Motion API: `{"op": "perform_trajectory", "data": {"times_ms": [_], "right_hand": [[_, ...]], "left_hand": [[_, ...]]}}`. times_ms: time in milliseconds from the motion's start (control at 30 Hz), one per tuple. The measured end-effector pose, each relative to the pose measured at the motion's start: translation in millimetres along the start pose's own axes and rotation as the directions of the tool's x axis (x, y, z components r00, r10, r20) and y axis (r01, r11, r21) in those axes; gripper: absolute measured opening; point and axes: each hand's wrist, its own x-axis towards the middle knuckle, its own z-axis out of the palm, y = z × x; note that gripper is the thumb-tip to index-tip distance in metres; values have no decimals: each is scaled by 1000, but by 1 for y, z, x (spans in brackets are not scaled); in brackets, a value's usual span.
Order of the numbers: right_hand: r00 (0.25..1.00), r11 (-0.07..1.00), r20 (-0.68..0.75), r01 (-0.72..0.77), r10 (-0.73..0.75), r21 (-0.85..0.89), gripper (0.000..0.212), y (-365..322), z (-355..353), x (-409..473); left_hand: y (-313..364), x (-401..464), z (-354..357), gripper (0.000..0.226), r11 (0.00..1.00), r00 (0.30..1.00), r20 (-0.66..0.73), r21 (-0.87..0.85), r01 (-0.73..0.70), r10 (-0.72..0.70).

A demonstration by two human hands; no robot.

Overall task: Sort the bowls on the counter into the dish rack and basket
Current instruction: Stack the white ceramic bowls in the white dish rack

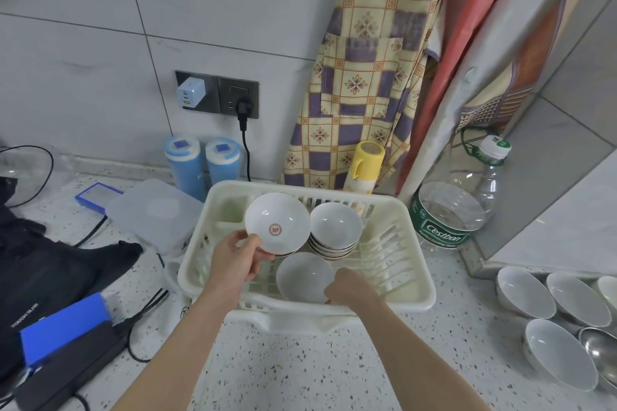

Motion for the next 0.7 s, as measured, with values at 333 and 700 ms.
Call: {"op": "perform_trajectory", "data": {"times_ms": [333, 700], "right_hand": [[999, 996, -25, 42, -45, -83, 35, 4, 2, -2], [912, 785, -381, 347, -155, 513, 44, 6, -13, -40]], "left_hand": [[-2, 2, -1, 20, 991, 993, 109, 128, 33, -47], [-4, 2, -1, 19, 969, 981, 177, 243, 36, -81]]}}
